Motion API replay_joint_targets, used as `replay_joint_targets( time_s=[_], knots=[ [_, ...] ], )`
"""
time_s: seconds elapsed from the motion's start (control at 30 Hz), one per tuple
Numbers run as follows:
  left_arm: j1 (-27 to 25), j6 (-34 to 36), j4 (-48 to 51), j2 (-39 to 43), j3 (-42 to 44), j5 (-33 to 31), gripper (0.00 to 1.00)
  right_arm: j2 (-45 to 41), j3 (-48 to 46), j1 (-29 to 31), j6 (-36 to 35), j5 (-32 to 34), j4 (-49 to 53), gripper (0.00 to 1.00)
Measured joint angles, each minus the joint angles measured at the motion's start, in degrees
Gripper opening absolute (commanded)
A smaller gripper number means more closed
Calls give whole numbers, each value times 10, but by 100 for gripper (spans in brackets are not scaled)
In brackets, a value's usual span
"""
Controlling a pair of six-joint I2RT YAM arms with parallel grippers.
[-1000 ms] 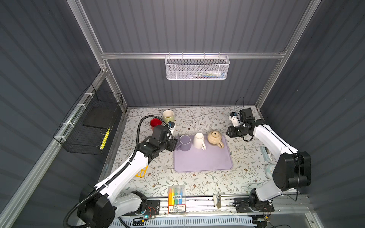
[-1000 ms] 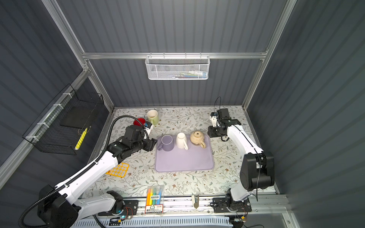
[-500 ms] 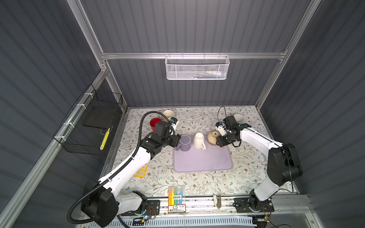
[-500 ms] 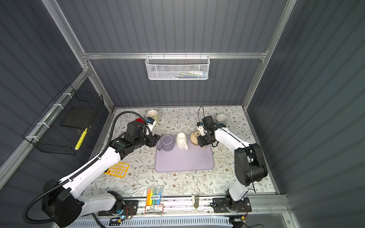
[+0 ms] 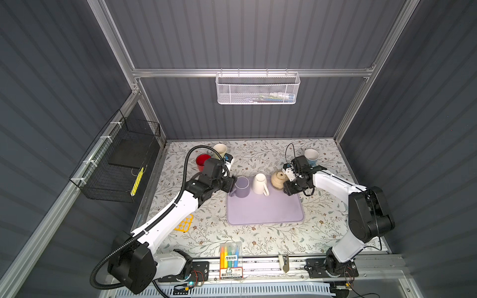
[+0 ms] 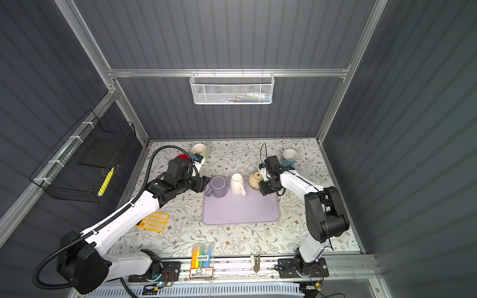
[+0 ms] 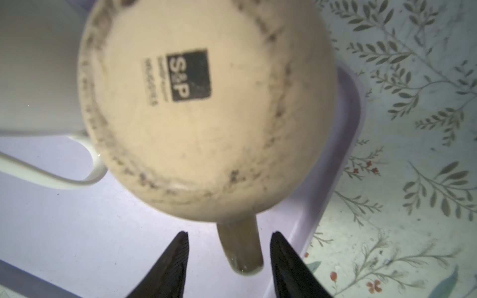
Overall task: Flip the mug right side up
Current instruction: 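Lower the right gripper onto the beige mug's base and close it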
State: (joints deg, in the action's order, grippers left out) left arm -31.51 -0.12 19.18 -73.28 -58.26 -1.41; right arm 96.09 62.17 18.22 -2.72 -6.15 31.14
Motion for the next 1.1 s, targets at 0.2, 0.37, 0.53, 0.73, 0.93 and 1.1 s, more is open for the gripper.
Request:
replay_joint_targets(
  time_s=[0.2, 0.37, 0.53, 0.73, 0.93, 1.1],
  knots=[
    [0, 0, 0, 0, 0, 0, 65, 0, -16, 10, -2, 13, -33, 48],
    [0, 0, 0, 0, 0, 0, 65, 10, -29, 20, -4, 28, -53, 44],
    [0, 0, 0, 0, 0, 0, 65, 29, -31, 25, -5, 42, -60, 41],
    [0, 0, 0, 0, 0, 0, 65, 30, -33, 28, -9, 51, -63, 33],
    [0, 0, 0, 0, 0, 0, 65, 30, -33, 31, -11, 56, -63, 26],
    [0, 0, 0, 0, 0, 0, 65, 30, -33, 33, -12, 56, -63, 23]
  ],
)
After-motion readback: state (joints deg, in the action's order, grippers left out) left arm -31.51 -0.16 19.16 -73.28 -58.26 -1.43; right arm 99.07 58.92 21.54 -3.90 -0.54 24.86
